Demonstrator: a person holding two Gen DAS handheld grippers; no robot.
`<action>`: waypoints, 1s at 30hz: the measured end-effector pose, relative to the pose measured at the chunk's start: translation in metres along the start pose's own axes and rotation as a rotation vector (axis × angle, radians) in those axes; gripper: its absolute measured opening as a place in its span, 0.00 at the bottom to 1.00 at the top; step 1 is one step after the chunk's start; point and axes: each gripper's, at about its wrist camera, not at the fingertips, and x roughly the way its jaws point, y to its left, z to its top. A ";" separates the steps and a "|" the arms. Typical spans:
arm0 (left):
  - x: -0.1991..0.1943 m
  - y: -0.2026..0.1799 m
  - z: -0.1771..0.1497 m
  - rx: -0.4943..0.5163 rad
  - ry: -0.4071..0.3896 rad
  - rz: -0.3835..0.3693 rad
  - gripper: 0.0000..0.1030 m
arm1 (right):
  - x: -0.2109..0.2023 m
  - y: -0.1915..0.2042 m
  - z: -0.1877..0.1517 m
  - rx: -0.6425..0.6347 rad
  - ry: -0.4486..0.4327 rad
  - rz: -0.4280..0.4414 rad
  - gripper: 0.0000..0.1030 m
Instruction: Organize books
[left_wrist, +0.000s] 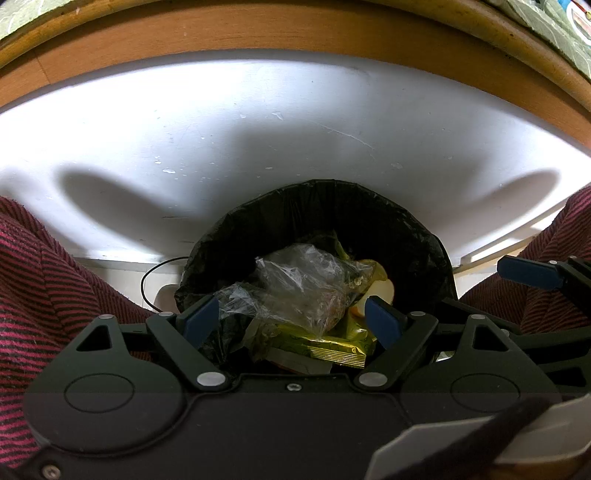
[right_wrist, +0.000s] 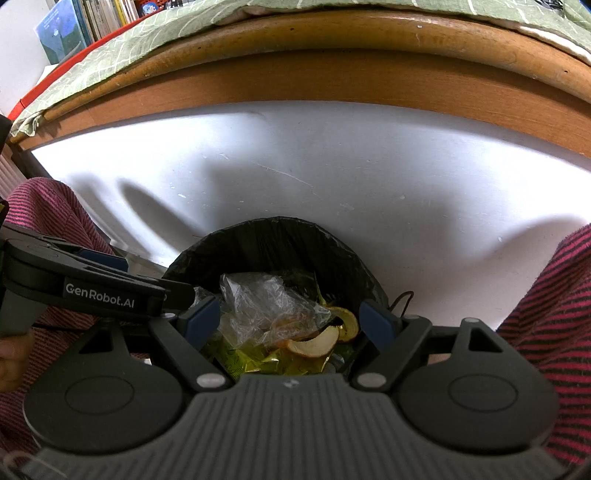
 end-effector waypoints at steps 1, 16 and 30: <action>0.000 0.000 -0.001 -0.001 0.000 0.000 0.83 | 0.000 0.000 0.000 0.000 0.000 0.000 0.87; 0.000 0.000 -0.002 -0.002 0.004 -0.004 0.83 | 0.000 0.000 -0.002 0.002 0.001 -0.001 0.87; -0.001 0.009 0.001 -0.018 -0.003 -0.041 0.83 | 0.000 -0.001 -0.001 0.009 0.002 0.000 0.88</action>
